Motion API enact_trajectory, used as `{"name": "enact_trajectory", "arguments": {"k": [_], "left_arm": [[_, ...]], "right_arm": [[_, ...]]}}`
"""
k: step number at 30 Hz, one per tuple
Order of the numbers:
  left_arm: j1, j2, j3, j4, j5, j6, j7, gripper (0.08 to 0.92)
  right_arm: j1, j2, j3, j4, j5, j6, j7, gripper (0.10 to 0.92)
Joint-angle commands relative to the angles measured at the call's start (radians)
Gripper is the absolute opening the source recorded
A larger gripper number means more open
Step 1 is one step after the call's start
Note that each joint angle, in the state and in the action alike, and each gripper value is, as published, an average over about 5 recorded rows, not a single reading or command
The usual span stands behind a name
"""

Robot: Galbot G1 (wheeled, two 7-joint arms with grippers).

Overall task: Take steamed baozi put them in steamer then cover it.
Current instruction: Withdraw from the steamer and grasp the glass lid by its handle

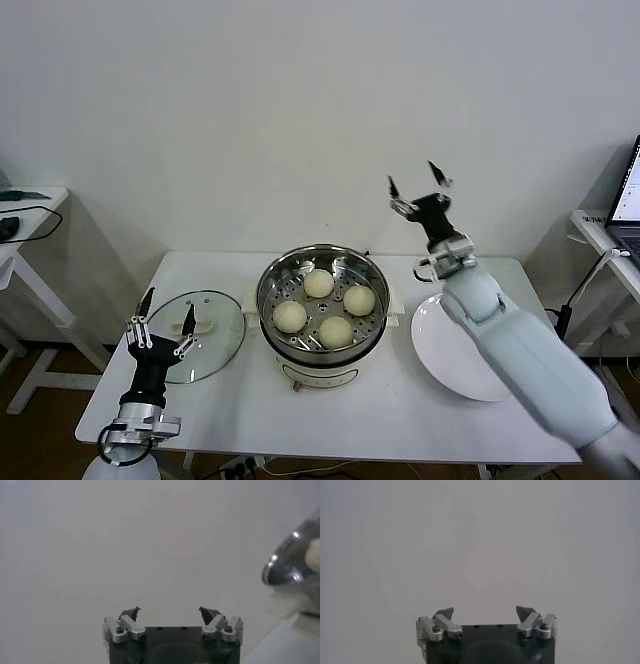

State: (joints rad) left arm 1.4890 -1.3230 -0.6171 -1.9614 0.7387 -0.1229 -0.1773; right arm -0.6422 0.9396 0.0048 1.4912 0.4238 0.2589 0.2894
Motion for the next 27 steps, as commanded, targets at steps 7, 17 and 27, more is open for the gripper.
{"name": "enact_trajectory", "arguments": {"k": [7,17,27], "left_arm": [[-0.19,0.044,0.023,0.508,0.482,-0.144,-0.056,0.823],[-0.278,0.041,0.021,0.613,0.552,-0.113,-0.085,0.823],[-0.314,0.03,0.024,0.616,0.546,-0.077,-0.105,0.823]], "right_arm": [[-0.607,0.149,0.422,0.12,-0.059,0.11,-0.035,0.823],[-0.661,0.204,0.437,0.166,-0.102,0.108,-0.043,0.823],[-0.681,0.213,0.442,0.154,-0.121,0.11,-0.054,0.823]]}}
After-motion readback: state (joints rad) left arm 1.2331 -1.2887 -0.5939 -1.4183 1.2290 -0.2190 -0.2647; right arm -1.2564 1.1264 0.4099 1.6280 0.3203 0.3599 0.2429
